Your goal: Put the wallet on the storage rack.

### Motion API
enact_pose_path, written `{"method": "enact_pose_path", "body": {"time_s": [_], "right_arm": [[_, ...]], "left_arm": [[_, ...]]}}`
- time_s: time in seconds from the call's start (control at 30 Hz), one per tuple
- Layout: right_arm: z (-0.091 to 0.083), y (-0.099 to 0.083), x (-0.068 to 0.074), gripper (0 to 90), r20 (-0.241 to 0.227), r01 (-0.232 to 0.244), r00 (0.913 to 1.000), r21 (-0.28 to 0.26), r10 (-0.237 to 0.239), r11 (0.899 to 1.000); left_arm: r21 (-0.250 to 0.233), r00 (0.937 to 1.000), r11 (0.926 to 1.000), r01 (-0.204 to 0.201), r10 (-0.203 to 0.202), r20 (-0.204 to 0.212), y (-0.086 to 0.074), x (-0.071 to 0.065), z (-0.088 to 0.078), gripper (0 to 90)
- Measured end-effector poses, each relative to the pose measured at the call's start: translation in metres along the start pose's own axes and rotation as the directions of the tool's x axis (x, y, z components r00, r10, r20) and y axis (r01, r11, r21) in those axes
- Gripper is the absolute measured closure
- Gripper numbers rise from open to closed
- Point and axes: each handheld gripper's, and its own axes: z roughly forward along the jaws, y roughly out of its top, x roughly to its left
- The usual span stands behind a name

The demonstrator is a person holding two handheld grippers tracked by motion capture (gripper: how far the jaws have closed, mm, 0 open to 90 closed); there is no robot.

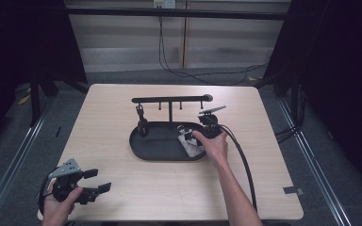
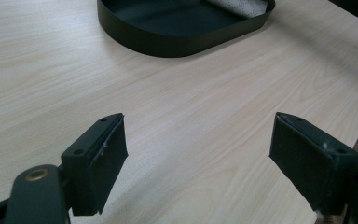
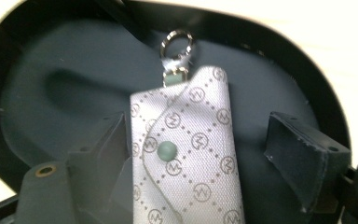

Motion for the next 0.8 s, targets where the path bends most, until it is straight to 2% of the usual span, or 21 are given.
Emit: {"method": "enact_pose_path", "body": {"time_s": [0.13,0.33,0.53,0.7,0.8], "right_arm": [[-0.008,0.000,-0.001,16.9,0.008,0.022,0.9997,-0.026,-0.022,0.999],[-0.021,-0.005,-0.007,13.8,-0.014,0.039,0.9991,-0.087,-0.041,0.995],[-0.038,-0.008,-0.010,14.4,0.016,0.073,0.9973,-0.129,-0.071,0.989],[-0.049,-0.011,-0.013,15.1,0.044,0.085,0.9958,-0.137,-0.080,0.987],[-0.055,-0.016,-0.015,16.5,0.046,0.078,0.9964,-0.160,-0.071,0.984]], "left_arm": [[0.001,1.0000,1.0000,0.006,-0.006,-0.005,0.000,0.001,0.000,18.6],[0.007,0.9994,0.9995,0.030,-0.030,-0.015,-0.001,0.003,0.001,18.6],[0.015,0.9990,0.9991,0.039,-0.039,-0.020,-0.001,0.003,0.002,18.6],[0.012,0.9990,0.9990,0.042,-0.042,-0.018,-0.001,0.004,0.002,18.6],[0.017,0.9987,0.9988,0.047,-0.046,-0.019,-0.001,0.005,0.001,18.6]]}}
